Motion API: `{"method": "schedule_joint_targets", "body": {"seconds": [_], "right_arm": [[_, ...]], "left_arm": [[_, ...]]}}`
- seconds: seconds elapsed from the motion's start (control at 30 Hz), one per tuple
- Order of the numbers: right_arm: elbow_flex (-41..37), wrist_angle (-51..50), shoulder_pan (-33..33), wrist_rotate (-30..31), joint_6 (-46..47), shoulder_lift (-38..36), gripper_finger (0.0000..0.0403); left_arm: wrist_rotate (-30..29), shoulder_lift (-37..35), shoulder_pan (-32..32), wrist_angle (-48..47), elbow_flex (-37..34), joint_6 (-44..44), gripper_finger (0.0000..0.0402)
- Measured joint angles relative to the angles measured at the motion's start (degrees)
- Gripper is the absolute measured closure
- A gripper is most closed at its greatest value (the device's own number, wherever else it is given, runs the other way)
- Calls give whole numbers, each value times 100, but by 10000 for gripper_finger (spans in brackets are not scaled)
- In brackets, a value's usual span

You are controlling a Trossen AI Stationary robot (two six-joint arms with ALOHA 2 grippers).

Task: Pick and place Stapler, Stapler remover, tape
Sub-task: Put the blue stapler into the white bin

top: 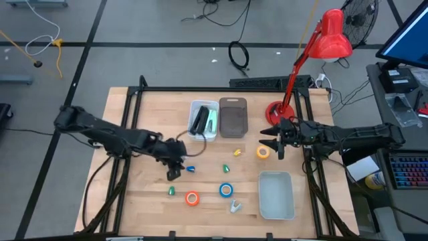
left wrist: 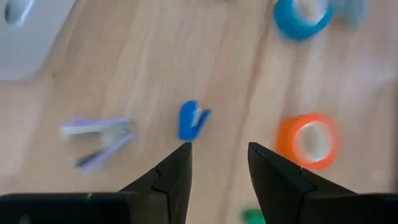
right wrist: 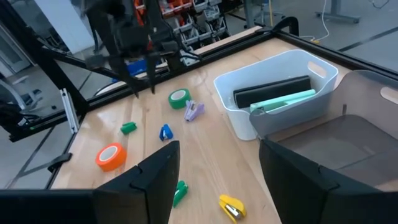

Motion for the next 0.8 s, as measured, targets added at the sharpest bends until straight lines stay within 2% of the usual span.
{"method": "schedule_joint_targets", "body": {"seconds": [0.2,0.33,0.6,0.8], "right_arm": [[0,-3,0,2,-2,-3,190],[0,1,0,2,-2,-3,190],[0,1,0,4,-2,-3,190],[0,-3,0,4,-2,1,190]], "left_arm": [[-18,767,0,230,227,1647,245],[-17,974,0,382,271,1826,245],[-429,1149,2,456,265,2491,245],[-409,1518,35,560,265,2622,245]]}}
